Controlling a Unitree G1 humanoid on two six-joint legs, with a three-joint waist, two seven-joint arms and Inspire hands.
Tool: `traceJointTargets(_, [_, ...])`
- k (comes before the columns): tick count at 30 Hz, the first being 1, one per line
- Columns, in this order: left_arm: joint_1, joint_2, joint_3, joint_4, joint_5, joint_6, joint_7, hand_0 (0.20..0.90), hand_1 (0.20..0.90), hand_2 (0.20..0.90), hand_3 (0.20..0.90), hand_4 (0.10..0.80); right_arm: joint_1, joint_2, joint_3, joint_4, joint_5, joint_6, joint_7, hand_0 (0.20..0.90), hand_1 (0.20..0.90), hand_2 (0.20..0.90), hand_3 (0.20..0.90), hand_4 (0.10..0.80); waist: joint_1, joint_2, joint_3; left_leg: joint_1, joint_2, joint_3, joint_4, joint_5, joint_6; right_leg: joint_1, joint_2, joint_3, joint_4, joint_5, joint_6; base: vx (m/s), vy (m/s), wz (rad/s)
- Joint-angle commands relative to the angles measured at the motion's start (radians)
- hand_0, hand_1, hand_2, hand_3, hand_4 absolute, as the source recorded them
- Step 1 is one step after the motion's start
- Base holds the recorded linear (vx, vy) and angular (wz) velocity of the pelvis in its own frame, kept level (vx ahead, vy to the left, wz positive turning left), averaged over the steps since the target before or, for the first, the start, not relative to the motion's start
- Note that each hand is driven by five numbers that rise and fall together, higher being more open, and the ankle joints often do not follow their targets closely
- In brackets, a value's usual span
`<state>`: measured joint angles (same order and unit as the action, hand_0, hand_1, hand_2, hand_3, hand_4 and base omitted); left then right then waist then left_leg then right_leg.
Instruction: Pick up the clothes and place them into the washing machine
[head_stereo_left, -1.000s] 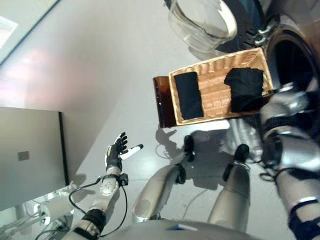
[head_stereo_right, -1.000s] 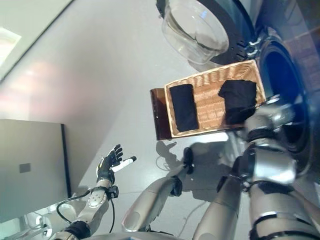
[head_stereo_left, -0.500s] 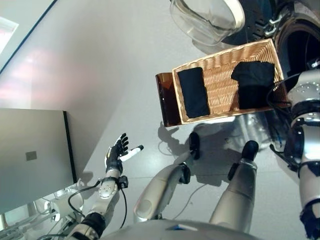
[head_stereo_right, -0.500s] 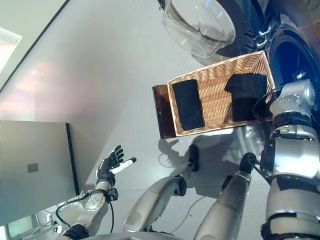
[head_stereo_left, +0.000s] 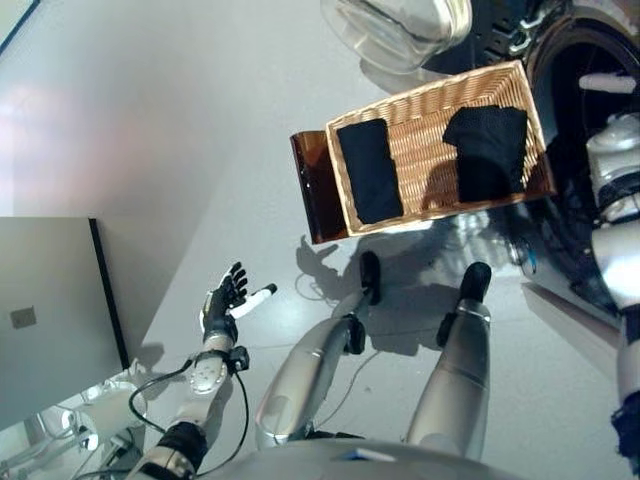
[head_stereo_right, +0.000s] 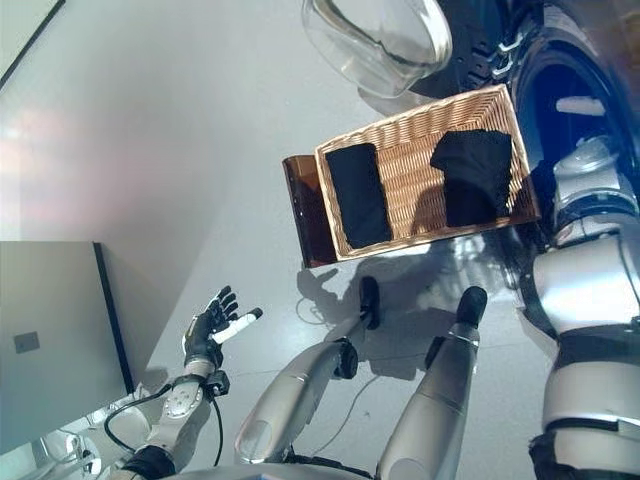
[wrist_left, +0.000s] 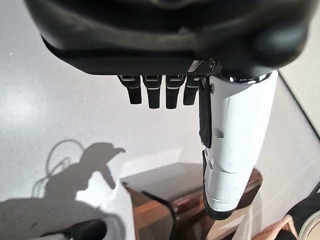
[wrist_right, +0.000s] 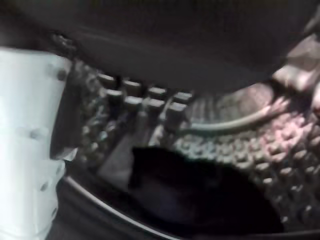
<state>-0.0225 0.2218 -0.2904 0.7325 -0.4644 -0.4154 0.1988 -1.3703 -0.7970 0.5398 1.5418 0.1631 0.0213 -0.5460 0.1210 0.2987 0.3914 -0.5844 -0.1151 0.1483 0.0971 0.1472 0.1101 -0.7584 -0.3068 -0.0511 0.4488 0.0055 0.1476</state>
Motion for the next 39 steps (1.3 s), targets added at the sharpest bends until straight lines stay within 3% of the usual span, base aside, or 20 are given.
traceJointTargets(1, [0.05,0.064,0.023,0.032,-0.02,-0.033,0.023,0.9,0.9,0.9,0.9,0.8,-0.278,-0.115,0.168,-0.096,-0.086,-0.097,-0.066,0.9,0.9,0.9,0.9,0.8,0.008,-0.015,-0.095,-0.044,0.051,-0.043,0.104,-0.103,-0.148,0.076,0.063,-0.042,-0.057,-0.032,-0.072,0.0,0.0,0.0])
traceJointTargets(9, [0.026,0.053,0.015,0.079,-0.027,-0.029,0.03,0.9,0.9,0.9,0.9,0.8,-0.169,-0.044,0.044,-0.09,0.05,-0.151,-0.015,0.9,0.9,0.9,0.9,0.8,-0.001,-0.036,-0.073,-0.037,0.059,-0.043,0.112,-0.108,-0.147,0.088,0.07,-0.045,-0.059,-0.031,-0.074,-0.001,-0.004,0.0])
traceJointTargets(18, [-0.021,0.052,0.031,0.113,-0.004,-0.022,0.018,0.9,0.9,0.9,0.9,0.8,0.082,0.14,-0.137,-0.032,0.134,-0.174,0.054,0.9,0.9,0.9,0.9,0.8,0.019,-0.084,-0.045,-0.029,0.076,-0.068,0.149,-0.118,-0.143,0.129,0.083,-0.08,-0.052,-0.04,-0.081,-0.007,-0.06,0.01])
traceJointTargets(32, [-0.044,0.078,0.056,0.113,0.035,-0.011,0.034,0.9,0.9,0.9,0.9,0.8,0.135,0.231,-0.185,0.014,0.122,-0.157,0.067,0.9,0.9,0.9,0.9,0.8,0.065,-0.117,-0.009,-0.056,0.075,-0.102,0.182,-0.116,-0.141,0.129,0.079,-0.123,-0.015,-0.059,-0.089,-0.014,-0.02,0.07])
traceJointTargets(39, [-0.058,0.094,0.067,0.09,0.078,0.003,0.032,0.9,0.9,0.9,0.9,0.8,0.223,0.271,-0.248,-0.039,0.268,-0.2,0.146,0.9,0.9,0.9,0.9,0.8,0.076,-0.142,-0.002,-0.078,0.077,-0.112,0.21,-0.125,-0.141,0.122,0.078,-0.134,0.004,-0.073,-0.095,0.006,-0.015,0.08])
